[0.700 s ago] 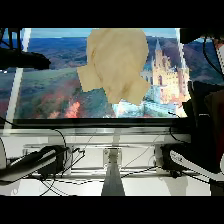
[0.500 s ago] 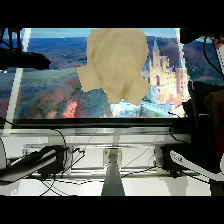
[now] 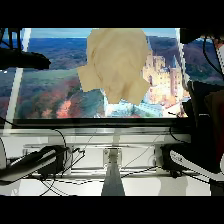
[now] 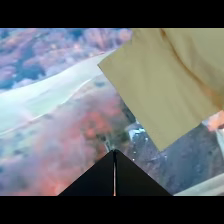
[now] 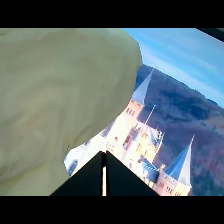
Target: Fold the clothes and pants, and hang the long-sleeved shirts on hangers.
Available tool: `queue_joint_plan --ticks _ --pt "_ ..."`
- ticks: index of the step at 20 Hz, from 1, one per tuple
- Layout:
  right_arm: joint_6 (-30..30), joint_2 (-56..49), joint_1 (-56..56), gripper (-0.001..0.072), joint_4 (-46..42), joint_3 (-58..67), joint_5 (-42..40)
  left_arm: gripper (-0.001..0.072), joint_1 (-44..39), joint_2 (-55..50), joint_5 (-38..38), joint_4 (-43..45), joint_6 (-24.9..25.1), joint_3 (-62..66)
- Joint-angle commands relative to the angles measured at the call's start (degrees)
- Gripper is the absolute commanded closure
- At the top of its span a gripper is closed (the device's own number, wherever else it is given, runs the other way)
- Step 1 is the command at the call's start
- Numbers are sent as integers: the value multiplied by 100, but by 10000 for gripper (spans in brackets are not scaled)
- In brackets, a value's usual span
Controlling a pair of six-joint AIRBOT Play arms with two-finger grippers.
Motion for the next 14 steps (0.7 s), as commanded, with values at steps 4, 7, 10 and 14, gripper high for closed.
queue_joint_plan --ticks 4,7,10,14 --pt "153 -11 -15 697 68 -11 391 696 4 2 4 -380 0 4" --pt "138 -107 -334 698 -313 -280 1497 697 0 -57 85 -1034 4 2" --pt "149 -70 -824 698 107 -1408 1624 697 -55 -275 79 -1097 -28 2" --pt "162 -79 -1078 656 1161 -3709 1237 662 -57 -625 -341 -1104 -560 2"
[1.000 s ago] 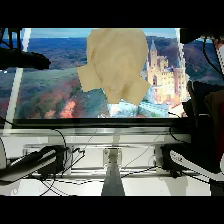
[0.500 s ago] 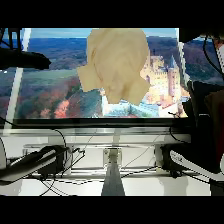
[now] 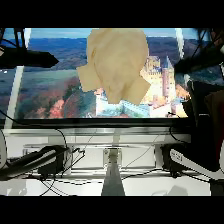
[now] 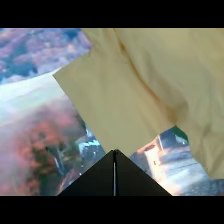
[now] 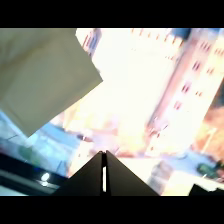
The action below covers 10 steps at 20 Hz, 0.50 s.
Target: Fold the clothes and pants, and hang the long-sleeved shirts on hangers.
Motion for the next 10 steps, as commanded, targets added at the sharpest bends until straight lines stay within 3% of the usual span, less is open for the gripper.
queue_joint_plan --ticks 1,2,3,6,10 --pt "61 -7 -192 493 1005 -1943 -420 466 -15 -282 -348 -90 -278 2" --pt "208 -9 -192 361 1318 -2424 -804 130 -17 -343 -356 -142 -280 2" --pt "417 -9 -192 318 1637 -2874 -1298 13 -17 -409 -361 -332 -275 2" --pt "1134 -11 -192 314 2503 -3810 -2590 18 -20 -540 -354 -1038 -275 2" --pt "1189 -160 -149 300 3451 -4074 -3187 18 -39 -710 -350 -1585 -273 2"
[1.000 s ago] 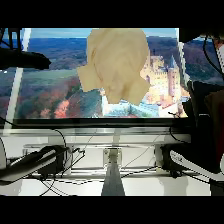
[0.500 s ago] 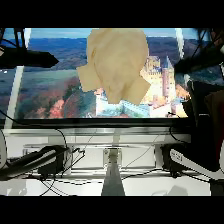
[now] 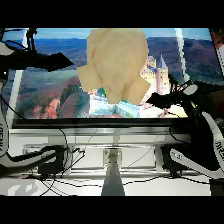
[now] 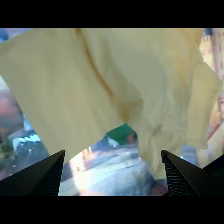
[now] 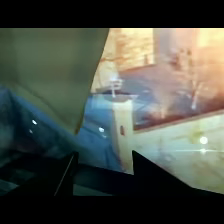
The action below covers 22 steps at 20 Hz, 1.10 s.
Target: Fold the clothes and pants, and hang the long-sleeved shirts on hangers.
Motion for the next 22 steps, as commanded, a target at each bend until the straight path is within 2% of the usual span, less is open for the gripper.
queue_joint_plan --ticks 1,7,12,13,14,15,17,18,20,22 --pt "216 -247 66 300 909 -356 -767 18 -46 -175 -26 -468 -11 2" --pt "162 -994 101 304 1941 -356 -785 17 -278 -417 240 -463 13 2" --pt "55 -997 555 309 2037 -354 -1143 18 -374 -629 518 -463 11 2" --pt "55 -997 695 340 2039 -350 -1307 17 -387 -658 518 -466 11 2" --pt "52 -997 815 411 2026 -308 -1475 17 -413 -682 538 -461 13 2" --pt "46 -997 890 414 2028 -225 -1578 17 -426 -691 590 -459 13 2" --pt "17 -994 927 564 1974 83 -1617 18 -448 -693 811 -461 13 2" --pt "13 -981 918 682 1871 315 -1519 18 -459 -693 916 -463 13 2" --pt "7 -931 855 698 1196 957 -911 18 -461 -688 966 -463 13 2" --pt "22 -715 684 698 37 1733 -107 17 -437 -654 892 -372 13 4"
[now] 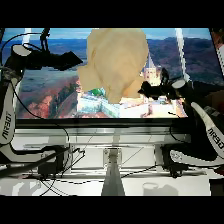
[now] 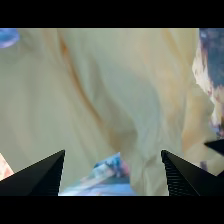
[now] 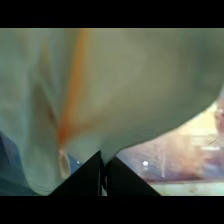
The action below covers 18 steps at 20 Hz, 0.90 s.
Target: Fold the clothes and pants, and hang the long-sleeved shirts on hangers.
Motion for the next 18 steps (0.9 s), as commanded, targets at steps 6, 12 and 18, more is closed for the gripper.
queue_joint_plan --ticks 6,12,18 --pt "0 1539 -732 698 -2903 1829 1587 130 57 -111 -302 1073 -380 2" --pt "2 1687 -732 698 -2977 1829 1591 162 -188 -1049 -232 1106 -535 2" --pt "2 1687 -732 698 -2977 1829 1587 162 -330 -1718 -219 929 -535 2"
